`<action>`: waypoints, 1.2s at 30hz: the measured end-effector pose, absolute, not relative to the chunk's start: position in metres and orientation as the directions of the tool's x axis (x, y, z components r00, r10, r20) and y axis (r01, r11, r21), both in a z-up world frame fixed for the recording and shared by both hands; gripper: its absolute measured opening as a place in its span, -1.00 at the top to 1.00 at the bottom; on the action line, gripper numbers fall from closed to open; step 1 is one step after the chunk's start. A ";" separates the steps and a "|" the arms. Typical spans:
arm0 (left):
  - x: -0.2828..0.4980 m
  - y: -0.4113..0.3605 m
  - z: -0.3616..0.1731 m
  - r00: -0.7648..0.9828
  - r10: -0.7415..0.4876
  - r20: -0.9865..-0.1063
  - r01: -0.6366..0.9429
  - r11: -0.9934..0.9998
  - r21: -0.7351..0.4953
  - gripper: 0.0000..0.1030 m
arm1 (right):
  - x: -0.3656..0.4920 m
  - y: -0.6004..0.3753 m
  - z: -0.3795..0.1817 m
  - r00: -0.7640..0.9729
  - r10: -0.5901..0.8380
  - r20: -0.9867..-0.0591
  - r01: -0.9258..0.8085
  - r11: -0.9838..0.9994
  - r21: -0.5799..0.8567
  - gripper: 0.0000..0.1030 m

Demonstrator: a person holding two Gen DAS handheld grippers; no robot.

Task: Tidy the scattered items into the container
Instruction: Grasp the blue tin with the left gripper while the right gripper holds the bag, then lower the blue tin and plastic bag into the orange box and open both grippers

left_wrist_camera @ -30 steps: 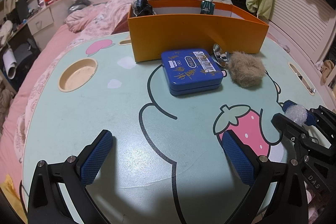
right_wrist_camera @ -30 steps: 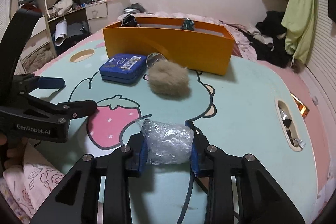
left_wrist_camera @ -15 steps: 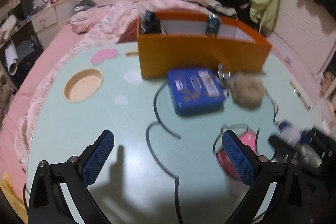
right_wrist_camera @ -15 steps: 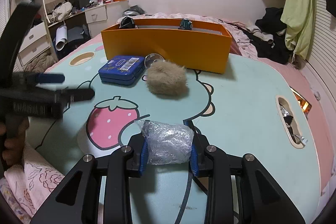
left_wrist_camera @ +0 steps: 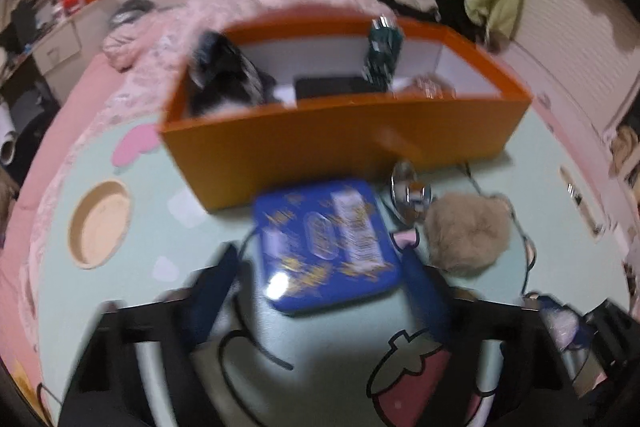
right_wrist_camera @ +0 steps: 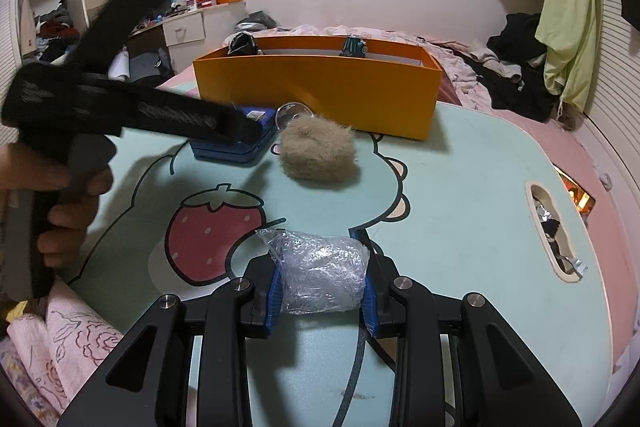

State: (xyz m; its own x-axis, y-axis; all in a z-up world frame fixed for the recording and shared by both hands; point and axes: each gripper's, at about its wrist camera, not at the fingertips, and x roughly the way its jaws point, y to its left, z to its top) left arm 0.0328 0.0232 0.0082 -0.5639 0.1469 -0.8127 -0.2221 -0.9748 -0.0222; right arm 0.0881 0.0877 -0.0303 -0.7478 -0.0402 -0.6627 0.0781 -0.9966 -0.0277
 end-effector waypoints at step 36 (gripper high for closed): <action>-0.056 -0.015 0.096 -0.678 0.290 -0.676 -0.173 -0.956 -0.237 -0.29 | -0.101 0.118 0.048 -0.661 -0.137 -0.738 -0.001 -0.983 0.183 0.36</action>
